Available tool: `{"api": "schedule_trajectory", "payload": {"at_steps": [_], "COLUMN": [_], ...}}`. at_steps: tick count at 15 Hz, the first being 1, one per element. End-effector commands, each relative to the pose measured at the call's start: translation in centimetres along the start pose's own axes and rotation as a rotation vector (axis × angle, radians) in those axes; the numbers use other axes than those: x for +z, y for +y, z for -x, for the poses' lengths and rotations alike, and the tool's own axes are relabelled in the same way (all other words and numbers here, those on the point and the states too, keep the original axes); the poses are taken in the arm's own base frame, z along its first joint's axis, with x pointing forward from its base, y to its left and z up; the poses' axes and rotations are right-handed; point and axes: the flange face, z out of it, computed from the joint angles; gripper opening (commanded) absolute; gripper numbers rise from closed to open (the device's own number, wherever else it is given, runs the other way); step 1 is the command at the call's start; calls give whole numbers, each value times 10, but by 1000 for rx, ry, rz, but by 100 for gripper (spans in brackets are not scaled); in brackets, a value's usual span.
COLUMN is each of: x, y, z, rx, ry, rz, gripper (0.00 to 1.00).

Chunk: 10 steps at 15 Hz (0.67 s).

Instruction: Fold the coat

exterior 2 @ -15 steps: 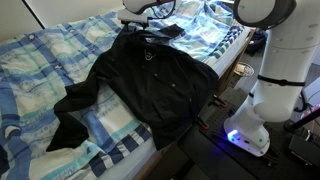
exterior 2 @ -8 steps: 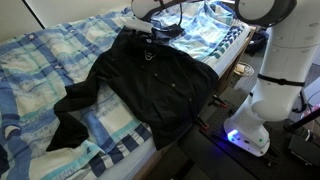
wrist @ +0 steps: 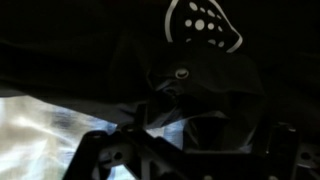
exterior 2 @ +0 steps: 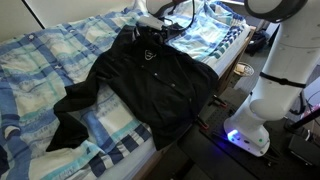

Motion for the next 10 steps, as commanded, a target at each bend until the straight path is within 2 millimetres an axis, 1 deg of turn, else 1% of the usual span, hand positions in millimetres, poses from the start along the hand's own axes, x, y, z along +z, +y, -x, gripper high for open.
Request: {"api": "schedule_trajectory", "payload": {"at_steps": [1,5,6,7,10], "x": [-9,5,4,6,10], "y": [28,38,37,28,30], "z": [-15,-37,-38,-39,-42], "rx": [100,162,130,124,112], "ry": [19,82,119,80,106], "rz": [-45,-94,-115,-80,-95], "gripper": [100,100,100,100,100]}}
